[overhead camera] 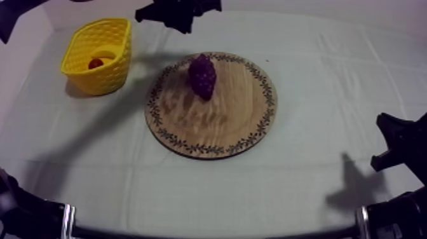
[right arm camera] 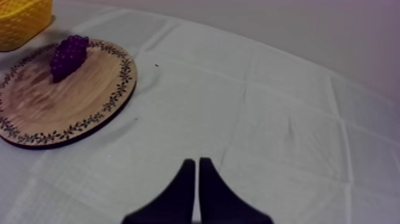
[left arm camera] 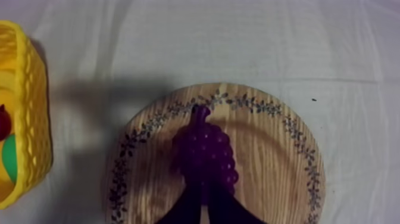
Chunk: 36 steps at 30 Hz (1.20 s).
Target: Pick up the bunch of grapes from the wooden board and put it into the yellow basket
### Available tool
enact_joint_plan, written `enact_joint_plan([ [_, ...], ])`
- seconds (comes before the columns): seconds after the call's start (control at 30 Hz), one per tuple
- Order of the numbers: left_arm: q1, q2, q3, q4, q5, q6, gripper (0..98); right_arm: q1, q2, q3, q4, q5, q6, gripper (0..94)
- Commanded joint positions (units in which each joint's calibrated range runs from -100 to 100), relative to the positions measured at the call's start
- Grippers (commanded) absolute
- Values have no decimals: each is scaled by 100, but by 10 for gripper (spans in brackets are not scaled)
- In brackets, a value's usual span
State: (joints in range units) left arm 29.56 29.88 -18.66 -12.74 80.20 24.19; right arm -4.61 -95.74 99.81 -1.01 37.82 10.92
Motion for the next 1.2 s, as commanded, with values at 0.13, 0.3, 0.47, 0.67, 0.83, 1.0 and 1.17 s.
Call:
enact_joint_plan([
  [0.13,2,81,-32,69,24,79,466,2,-1,-3,1,0,5,4],
  [0.3,-12,106,-43,186,145,179,799,2,-1,-3,1,0,5,4],
  [0.47,-6,129,-46,244,356,215,933,2,-1,-3,1,0,5,4],
  [0.67,9,223,-87,313,528,227,960,2,-1,-3,1,0,5,4],
  [0.83,8,437,-65,401,551,240,963,2,-1,-3,1,0,5,4],
  [1.0,4,793,-59,497,486,275,964,2,-1,-3,1,0,5,4],
  [1.17,6,1214,-135,543,322,321,963,2,-1,-3,1,0,5,4],
])
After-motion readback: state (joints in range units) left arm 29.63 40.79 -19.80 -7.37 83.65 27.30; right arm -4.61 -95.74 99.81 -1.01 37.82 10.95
